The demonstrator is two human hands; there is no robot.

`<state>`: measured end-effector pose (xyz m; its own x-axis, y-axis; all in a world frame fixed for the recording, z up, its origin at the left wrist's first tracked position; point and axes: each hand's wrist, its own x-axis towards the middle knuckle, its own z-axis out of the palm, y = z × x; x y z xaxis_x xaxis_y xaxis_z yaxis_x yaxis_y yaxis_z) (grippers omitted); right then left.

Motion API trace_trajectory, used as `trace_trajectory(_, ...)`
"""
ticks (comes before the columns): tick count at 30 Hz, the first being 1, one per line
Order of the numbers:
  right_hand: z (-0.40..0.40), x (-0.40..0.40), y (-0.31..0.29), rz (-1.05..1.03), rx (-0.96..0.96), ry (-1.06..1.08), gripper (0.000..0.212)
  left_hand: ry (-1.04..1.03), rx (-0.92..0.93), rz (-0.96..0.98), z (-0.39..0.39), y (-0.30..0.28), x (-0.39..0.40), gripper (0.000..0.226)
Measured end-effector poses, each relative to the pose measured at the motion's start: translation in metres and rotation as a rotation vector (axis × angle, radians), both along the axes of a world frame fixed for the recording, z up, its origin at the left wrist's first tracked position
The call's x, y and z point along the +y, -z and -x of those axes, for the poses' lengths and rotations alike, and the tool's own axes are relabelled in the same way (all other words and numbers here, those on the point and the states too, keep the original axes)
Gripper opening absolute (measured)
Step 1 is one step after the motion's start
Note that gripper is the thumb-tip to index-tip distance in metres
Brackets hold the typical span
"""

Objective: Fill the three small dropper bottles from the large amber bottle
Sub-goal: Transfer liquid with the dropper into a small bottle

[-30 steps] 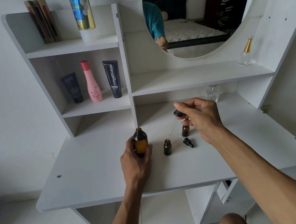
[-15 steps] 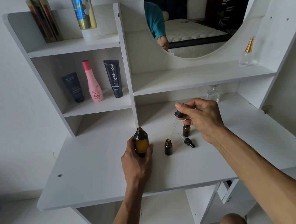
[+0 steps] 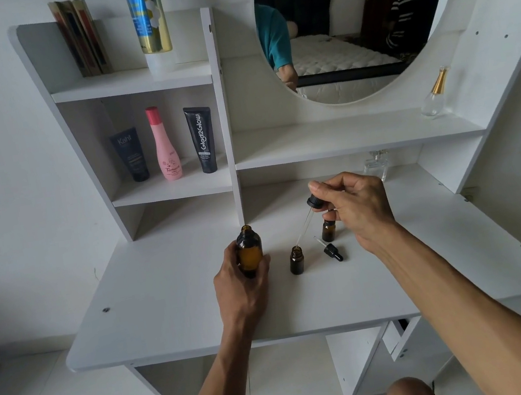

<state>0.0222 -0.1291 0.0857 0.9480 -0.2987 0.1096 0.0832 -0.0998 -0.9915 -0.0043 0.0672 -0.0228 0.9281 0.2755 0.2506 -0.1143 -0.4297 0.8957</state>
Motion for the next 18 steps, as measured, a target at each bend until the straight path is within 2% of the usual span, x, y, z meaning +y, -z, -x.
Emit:
trace_trajectory(13,0.003,0.002,-0.003,0.013,0.011,0.002,0.021,-0.001,0.004,0.009,-0.002,0.002,0.0,0.044)
trace_trajectory(18,0.006,0.004,-0.016,-0.106,-0.004,0.005,0.019,0.007,0.003,0.015,-0.001,0.002,0.001,0.044)
